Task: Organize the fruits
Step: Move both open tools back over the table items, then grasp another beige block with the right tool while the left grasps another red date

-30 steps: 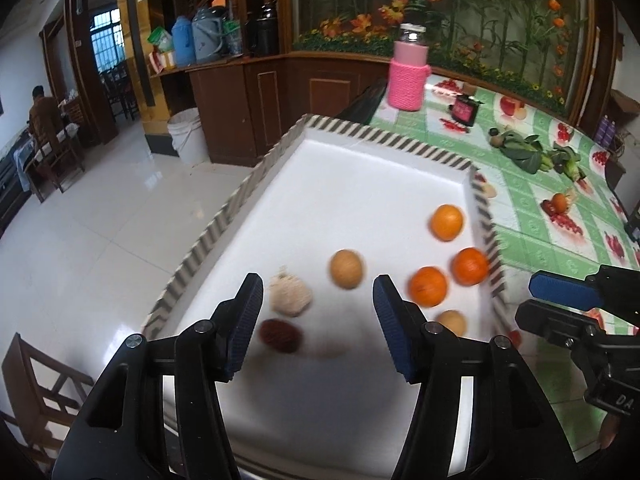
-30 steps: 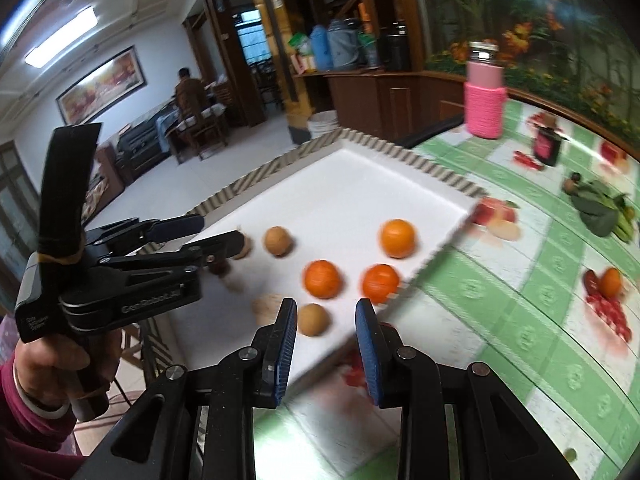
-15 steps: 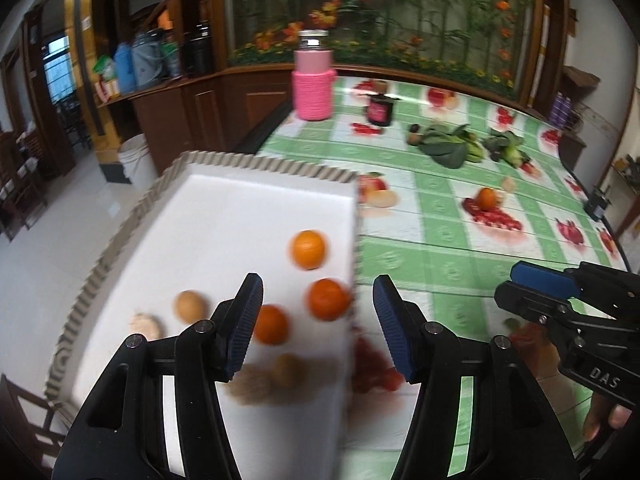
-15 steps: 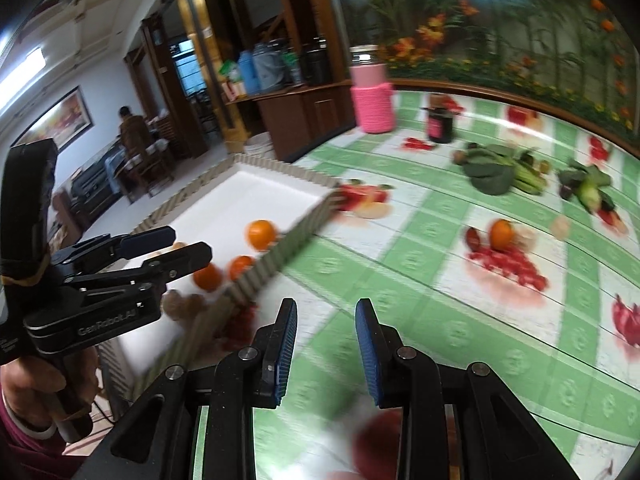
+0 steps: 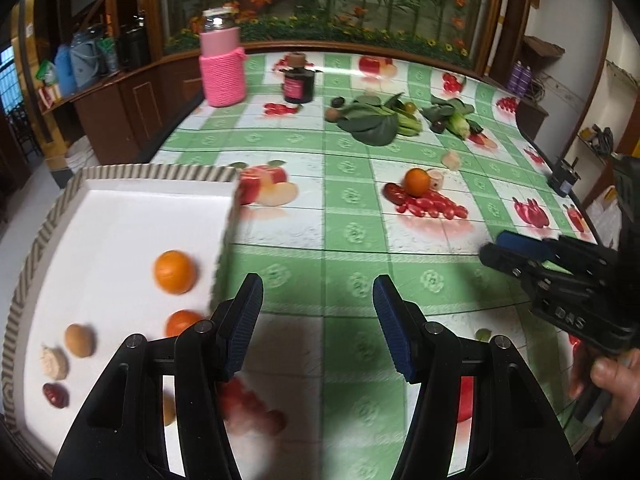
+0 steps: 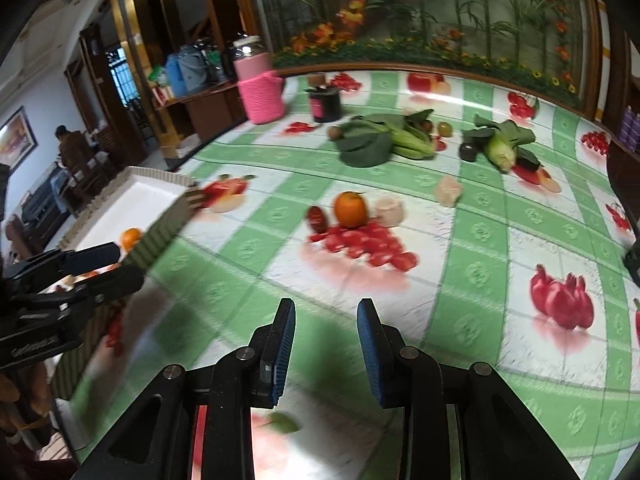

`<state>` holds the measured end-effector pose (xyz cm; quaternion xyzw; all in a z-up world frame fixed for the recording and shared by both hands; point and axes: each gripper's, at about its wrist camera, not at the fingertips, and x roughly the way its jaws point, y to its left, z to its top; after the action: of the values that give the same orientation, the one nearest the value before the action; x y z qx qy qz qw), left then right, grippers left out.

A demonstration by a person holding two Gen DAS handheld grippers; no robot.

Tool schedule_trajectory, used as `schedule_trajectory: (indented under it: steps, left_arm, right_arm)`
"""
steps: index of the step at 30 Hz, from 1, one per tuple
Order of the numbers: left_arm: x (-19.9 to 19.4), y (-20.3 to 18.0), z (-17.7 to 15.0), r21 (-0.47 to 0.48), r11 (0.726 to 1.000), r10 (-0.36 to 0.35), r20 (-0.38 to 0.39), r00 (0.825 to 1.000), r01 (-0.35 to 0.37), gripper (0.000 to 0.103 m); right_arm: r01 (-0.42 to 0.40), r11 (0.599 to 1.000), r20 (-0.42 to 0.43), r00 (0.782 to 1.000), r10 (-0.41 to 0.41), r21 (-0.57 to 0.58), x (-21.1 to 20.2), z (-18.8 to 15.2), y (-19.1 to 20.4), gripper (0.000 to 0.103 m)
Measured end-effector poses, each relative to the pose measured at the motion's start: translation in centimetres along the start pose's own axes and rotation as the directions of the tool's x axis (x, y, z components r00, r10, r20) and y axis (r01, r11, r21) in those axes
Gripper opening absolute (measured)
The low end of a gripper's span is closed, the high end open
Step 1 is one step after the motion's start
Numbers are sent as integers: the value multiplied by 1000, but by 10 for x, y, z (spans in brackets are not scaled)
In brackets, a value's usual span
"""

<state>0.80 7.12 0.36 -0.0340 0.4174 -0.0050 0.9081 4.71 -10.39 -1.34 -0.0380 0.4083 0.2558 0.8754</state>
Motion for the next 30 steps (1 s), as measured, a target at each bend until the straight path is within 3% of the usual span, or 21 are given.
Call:
schedule_trajectory:
  steps: [15, 22, 26, 30]
  left_arm:
    - [48, -30, 40, 22, 998, -49, -79, 996, 51, 58]
    - [76, -47, 54, 42, 997, -57, -123, 991, 63, 57]
    - [93, -57, 62, 62, 996, -50, -138, 989, 59, 57]
    - [112, -62, 69, 61, 997, -35, -152, 988, 44, 57]
  right_arm:
    - [77, 995, -50, 996, -80, -58, 71, 54, -45, 31]
    - [35, 995, -44, 998, -39, -94, 92, 66, -49, 32]
    - [-17, 999, -41, 999, 16, -29, 91, 69, -59, 28]
    - [-20, 1000, -26, 999, 20, 7, 80, 63, -71, 28]
